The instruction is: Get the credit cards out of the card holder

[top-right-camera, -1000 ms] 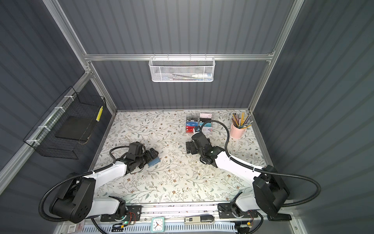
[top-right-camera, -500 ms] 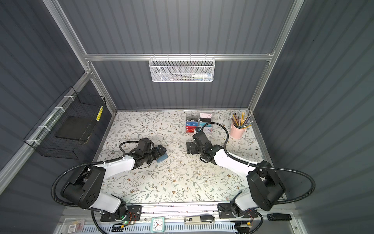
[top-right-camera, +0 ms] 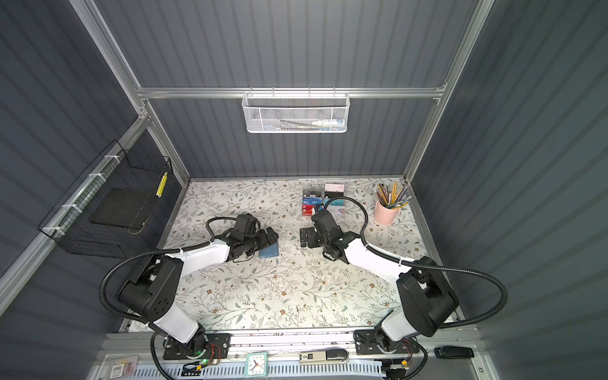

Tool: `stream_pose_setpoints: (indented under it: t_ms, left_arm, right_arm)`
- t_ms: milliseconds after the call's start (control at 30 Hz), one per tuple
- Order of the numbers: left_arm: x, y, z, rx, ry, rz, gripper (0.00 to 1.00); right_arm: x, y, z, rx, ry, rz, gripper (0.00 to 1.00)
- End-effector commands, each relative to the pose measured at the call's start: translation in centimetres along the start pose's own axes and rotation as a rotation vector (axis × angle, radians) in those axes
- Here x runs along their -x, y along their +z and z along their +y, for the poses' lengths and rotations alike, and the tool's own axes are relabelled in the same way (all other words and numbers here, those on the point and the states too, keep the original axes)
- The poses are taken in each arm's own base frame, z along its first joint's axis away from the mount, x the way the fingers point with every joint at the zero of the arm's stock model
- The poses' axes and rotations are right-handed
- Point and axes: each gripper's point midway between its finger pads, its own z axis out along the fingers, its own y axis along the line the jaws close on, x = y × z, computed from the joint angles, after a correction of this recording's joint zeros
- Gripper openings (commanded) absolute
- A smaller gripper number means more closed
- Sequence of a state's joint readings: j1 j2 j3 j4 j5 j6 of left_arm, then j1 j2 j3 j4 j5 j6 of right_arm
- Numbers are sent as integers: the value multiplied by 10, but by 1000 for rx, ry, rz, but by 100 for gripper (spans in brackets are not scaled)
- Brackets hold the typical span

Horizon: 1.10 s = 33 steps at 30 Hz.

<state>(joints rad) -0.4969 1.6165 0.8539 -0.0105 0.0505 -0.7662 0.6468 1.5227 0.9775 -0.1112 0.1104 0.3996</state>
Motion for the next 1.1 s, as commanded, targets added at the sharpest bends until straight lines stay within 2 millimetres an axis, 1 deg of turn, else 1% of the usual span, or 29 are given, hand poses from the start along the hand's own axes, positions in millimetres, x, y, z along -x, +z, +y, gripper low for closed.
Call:
stream_pose_setpoints:
  t_ms: [0,33,100,167,233,300,500,600,700,867,967,1033,1067]
  left_arm:
    - [7,-24,3,35,67,-30,100]
    - [8,-28,6,30,56,-23,100]
    - [7,-34,17,-5,2,5,100]
    - [9,-42,28,-59,-63,5,100]
    - [11,-51,37,-88,-96,-17,100]
    - [7,-53,35,-109,-87,-6,100]
    - [-6,-41,22,-234,-116,61,100]
    - [-9,-34,25,-254,-146,89,100]
    - [-10,-27,26,-296,-189,105,100]
    - [-14,-16,32,-278,-196,127,99]
    - [-19,-8,30,-306,-217,162,93]
    - [-22,-6,32,-304,-217,169,83]
    - [-24,-6,33,-305,-216,170,81]
  right_arm:
    - [15,4,13,36,-18,20,99]
    - [17,7,17,51,-26,28,99]
    - [14,15,22,67,-33,48,99]
    - [6,21,29,101,-28,77,99]
    - [-3,28,39,154,-21,102,99]
    - [-9,34,49,179,-28,119,99]
    - [-28,52,74,227,-43,176,99]
    - [-38,56,85,272,-43,188,99]
    - [-48,59,89,302,-25,206,99]
    - [-59,61,91,311,-9,241,99]
    - [-64,63,92,316,8,258,99]
    - [-66,66,90,301,13,263,99]
    - [-66,66,89,298,11,263,99]
